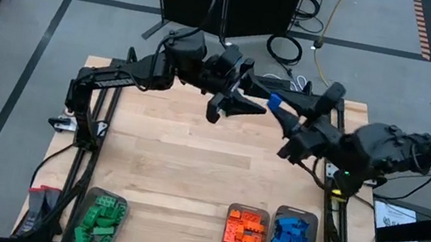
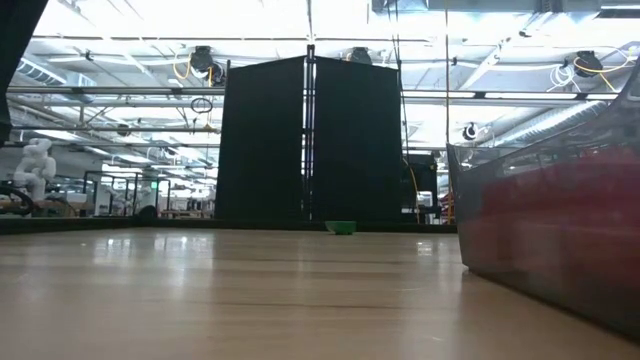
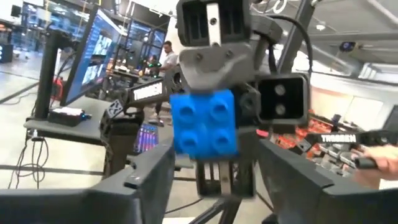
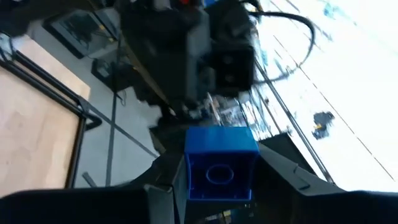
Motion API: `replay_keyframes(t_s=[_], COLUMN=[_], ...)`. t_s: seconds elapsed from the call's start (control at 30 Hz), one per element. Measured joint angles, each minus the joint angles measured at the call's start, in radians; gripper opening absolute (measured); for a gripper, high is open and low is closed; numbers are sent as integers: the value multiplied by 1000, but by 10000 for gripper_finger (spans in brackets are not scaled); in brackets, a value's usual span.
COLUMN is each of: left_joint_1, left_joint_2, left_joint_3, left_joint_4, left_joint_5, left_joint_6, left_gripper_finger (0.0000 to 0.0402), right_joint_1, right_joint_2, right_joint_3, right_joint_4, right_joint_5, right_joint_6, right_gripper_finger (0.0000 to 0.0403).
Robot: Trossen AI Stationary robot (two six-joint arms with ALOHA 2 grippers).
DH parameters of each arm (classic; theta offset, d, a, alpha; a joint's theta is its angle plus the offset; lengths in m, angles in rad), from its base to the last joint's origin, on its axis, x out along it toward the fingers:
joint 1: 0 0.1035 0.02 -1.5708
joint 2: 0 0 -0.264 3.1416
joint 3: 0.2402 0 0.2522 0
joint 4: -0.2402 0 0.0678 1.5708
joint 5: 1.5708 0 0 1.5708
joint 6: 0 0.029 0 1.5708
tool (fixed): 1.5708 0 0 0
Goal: Sort blocks
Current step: Put the blue game piece into the right black bin
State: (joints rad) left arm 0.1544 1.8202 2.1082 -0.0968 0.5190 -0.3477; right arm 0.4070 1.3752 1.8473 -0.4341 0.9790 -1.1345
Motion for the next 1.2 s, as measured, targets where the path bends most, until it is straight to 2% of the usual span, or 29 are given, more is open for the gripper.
replay_keyframes(t_s=[0.13,0.23,0.3,0.37,0.47,0.53,0.63,0.7,0.87,0.93,1.1,1.2], left_joint_1=[19,44,64,83,107,117,127,133,151,161,185,199], left_joint_2=[0,0,-1,-3,-3,-3,-3,-4,-4,-4,-4,-4], left_joint_3=[0,0,0,0,0,0,0,0,0,0,0,0], left_joint_4=[-54,-121,-168,-217,-280,-316,-362,-395,-454,-474,-531,-585], left_joint_5=[12,13,24,31,31,29,9,-19,-102,-128,-162,-183], left_joint_6=[30,39,40,41,50,74,103,117,175,178,217,234], left_gripper_finger=[250,255,256,256,257,257,257,257,257,257,257,258], right_joint_1=[72,153,221,284,350,363,368,375,450,473,522,544], right_joint_2=[-25,-53,-74,-89,-82,-70,-79,-78,-105,-106,-103,-103], right_joint_3=[0,0,0,1,-7,-55,-208,-296,-495,-566,-719,-795], right_joint_4=[-23,-189,-392,-646,-1022,-1139,-1039,-1012,-1008,-949,-685,-514], right_joint_5=[146,322,409,406,285,191,55,-23,-139,-189,-391,-438], right_joint_6=[32,230,510,893,1512,1822,1920,2049,2394,2505,2627,2659], right_gripper_finger=[120,120,120,120,120,120,120,120,120,120,120,120])
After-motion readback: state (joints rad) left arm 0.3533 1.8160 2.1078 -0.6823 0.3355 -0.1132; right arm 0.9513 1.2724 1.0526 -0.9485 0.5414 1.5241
